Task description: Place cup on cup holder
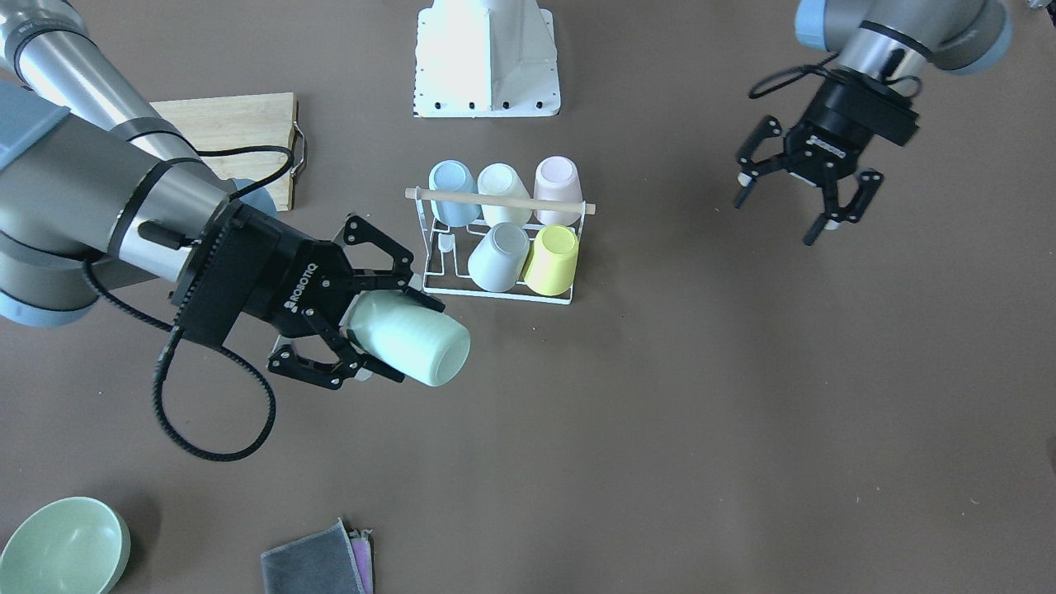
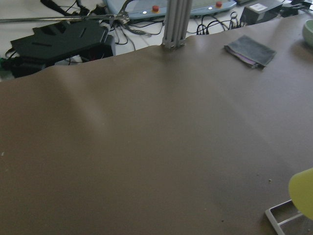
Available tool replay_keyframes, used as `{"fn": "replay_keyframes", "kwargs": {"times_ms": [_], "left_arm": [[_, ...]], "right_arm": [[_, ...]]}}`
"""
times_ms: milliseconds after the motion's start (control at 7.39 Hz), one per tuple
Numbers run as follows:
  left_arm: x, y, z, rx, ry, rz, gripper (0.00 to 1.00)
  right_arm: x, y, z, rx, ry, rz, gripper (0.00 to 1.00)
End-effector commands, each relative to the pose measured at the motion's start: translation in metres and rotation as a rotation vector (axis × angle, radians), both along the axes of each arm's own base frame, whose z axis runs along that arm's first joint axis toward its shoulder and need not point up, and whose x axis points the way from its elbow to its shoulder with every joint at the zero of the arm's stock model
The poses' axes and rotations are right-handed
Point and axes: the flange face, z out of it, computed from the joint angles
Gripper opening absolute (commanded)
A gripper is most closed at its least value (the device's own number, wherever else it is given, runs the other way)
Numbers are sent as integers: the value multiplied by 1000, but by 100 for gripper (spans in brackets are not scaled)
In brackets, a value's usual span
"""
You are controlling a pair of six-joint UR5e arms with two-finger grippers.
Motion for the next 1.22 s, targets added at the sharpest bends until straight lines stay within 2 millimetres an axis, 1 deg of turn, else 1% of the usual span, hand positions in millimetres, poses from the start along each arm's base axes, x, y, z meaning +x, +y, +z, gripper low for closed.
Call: {"fn": "replay_keyframes", "kwargs": {"times_ms": [0, 135, 271, 406, 541, 676, 812, 947, 1082], "left_arm": [[-52, -31, 92, -304, -101, -80, 99], [-66, -40, 120, -386, -114, -98, 99], [-93, -43, 129, -469, -92, -93, 99], [-127, -48, 143, -440, -145, -45, 99], [-148, -48, 160, -434, -175, 20, 99], [-161, -49, 176, -487, -86, 44, 99], [-171, -47, 179, -499, -25, 46, 99], [-182, -46, 181, -509, -21, 27, 99], [-192, -36, 194, -491, -35, 48, 99]], "right_arm": [[-13, 53, 39, 73, -109, 51, 0], [-36, 77, 58, 83, -154, 130, 0], [-80, 116, 71, 124, -144, 198, 0], [-104, 138, 71, 133, -141, 239, 0], [-106, 140, 63, 135, -156, 247, 0], [-98, 133, 60, 133, -167, 257, 0], [-95, 130, 61, 130, -167, 260, 0], [-95, 130, 61, 131, -168, 262, 0], [-96, 133, 66, 126, -162, 251, 0]]}}
